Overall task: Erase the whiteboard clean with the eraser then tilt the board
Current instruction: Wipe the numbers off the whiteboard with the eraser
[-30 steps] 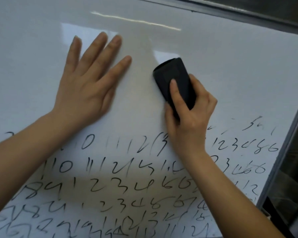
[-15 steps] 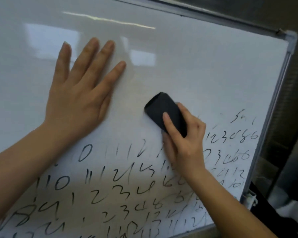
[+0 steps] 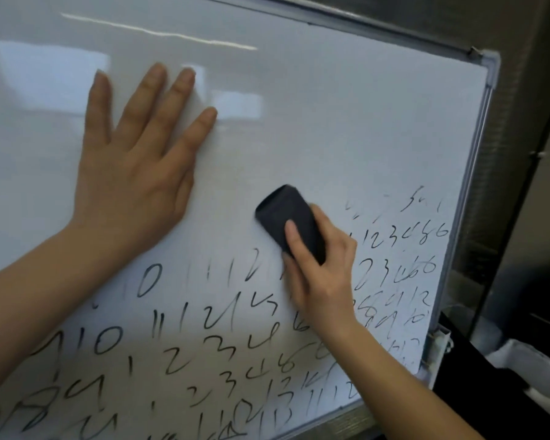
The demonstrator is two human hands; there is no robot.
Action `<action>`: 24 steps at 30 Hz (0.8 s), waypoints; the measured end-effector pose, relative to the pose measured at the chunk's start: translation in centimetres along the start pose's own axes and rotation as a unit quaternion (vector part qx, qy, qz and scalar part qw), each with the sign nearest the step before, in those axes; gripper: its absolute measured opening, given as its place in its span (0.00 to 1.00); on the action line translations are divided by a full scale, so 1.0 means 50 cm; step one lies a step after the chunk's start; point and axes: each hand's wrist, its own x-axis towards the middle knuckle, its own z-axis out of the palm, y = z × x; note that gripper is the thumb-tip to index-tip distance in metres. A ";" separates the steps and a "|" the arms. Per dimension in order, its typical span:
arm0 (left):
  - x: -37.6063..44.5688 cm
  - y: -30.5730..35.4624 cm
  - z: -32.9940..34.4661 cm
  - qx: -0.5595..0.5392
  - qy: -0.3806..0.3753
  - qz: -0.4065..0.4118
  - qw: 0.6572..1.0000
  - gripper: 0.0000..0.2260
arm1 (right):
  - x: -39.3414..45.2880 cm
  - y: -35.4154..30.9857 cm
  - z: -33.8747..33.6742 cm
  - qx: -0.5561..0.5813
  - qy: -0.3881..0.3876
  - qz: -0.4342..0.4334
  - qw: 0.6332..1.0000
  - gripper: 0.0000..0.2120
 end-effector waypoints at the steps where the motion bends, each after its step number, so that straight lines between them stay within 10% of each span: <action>1: 0.002 0.002 0.000 -0.001 0.001 0.000 1.000 0.20 | -0.006 0.002 -0.001 -0.001 -0.009 -0.007 1.000 0.21; 16: 0.079 0.096 0.030 -0.014 -0.018 0.014 1.000 0.17 | 0.090 0.197 -0.064 -0.003 0.061 0.042 0.997 0.19; 24: 0.150 0.215 0.093 0.007 -0.009 0.018 1.000 0.18 | 0.006 0.185 -0.049 0.015 -0.010 -0.086 0.996 0.19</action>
